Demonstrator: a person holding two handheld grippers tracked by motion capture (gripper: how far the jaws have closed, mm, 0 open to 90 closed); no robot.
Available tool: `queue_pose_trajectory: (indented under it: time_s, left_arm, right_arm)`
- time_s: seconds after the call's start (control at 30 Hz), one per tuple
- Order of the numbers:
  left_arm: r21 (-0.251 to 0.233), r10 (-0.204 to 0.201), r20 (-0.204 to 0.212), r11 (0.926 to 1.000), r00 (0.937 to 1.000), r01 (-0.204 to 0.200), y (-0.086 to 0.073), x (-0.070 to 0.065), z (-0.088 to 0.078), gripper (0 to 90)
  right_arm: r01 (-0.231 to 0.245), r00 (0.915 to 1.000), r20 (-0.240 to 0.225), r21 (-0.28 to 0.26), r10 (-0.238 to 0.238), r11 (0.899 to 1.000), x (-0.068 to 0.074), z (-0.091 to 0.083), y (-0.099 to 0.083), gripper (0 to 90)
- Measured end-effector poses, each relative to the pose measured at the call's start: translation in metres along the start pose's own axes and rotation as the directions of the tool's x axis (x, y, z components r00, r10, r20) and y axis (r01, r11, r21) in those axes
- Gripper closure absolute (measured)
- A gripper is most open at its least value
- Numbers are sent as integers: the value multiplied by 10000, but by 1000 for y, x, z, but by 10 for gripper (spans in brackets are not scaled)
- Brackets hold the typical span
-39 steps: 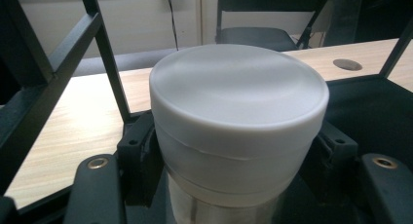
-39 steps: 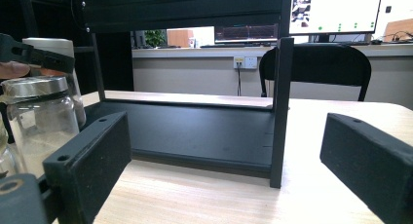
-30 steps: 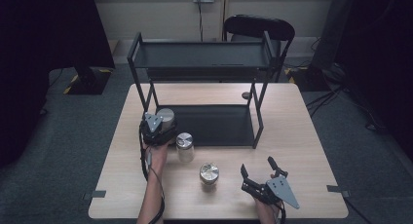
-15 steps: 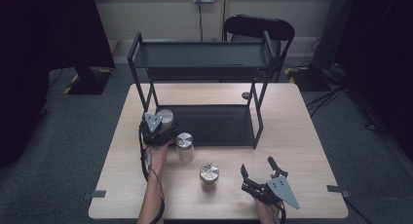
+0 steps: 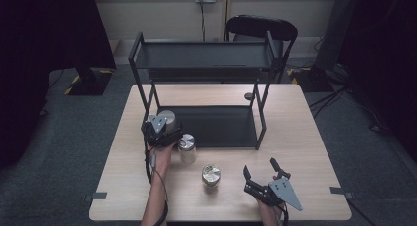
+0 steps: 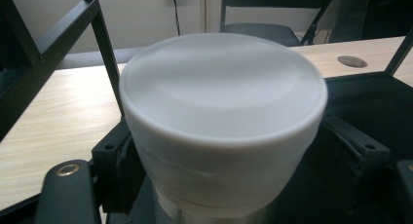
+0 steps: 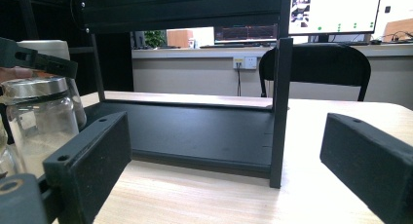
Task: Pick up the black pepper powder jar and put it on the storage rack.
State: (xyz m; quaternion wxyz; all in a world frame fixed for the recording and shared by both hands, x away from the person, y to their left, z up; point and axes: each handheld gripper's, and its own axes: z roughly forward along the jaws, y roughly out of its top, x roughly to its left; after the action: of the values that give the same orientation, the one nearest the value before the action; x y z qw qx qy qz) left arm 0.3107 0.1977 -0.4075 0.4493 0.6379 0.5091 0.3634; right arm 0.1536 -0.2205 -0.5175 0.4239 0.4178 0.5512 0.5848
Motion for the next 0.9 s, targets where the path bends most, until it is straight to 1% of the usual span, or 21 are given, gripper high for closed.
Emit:
queue_pose_trajectory:
  time_s: [0.1, 0.17, 0.23, 0.33, 0.43, 0.57, 0.77, 0.83, 0.9]
  left_arm:
    - [-18, -70, 94, 10000, 9999, 70, 1, 1, 0, 196]
    - [-53, 10, 103, 10000, 9999, -9, 1, 1, -1, 183]
    - [-97, -77, 167, 9999, 9998, 79, 1, 2, -2, 184]
    - [-77, -75, 166, 9999, 9998, 76, 1, 2, -2, 178]
    - [-273, -229, 366, 9993, 9991, 239, -2, 5, -2, 158]
    - [-411, -366, 487, 9984, 9981, 386, -4, 6, -2, 135]
    - [-418, -475, 596, 9979, 9971, 500, -4, 8, -3, 119]
    - [-428, -582, 658, 9972, 9961, 611, -3, 9, -4, 114]
    - [-423, -585, 662, 9972, 9961, 614, -3, 9, -4, 113]
  right_arm:
    - [-7, 10000, 2, 1, 7, 10000, 0, 0, 0, 33]
    - [5, 10000, 1, 2, -5, 10000, 0, 0, 0, 33]
    - [14, 10000, 2, 6, -14, 10000, 0, 0, 0, 33]
    - [8, 10000, 2, 7, -8, 10000, 0, 0, 0, 33]
    - [5, 10000, 1, 4, -5, 10000, 0, 0, 0, 33]
    - [10, 10000, 3, 9, -10, 10000, 0, 0, 0, 33]
    - [8, 10000, 6, 3, -8, 10000, 0, 0, 0, 33]
    - [11, 10000, 5, 3, -11, 10000, 0, 0, 0, 33]
    - [13, 10000, 4, 3, -13, 10000, 0, 0, 0, 33]
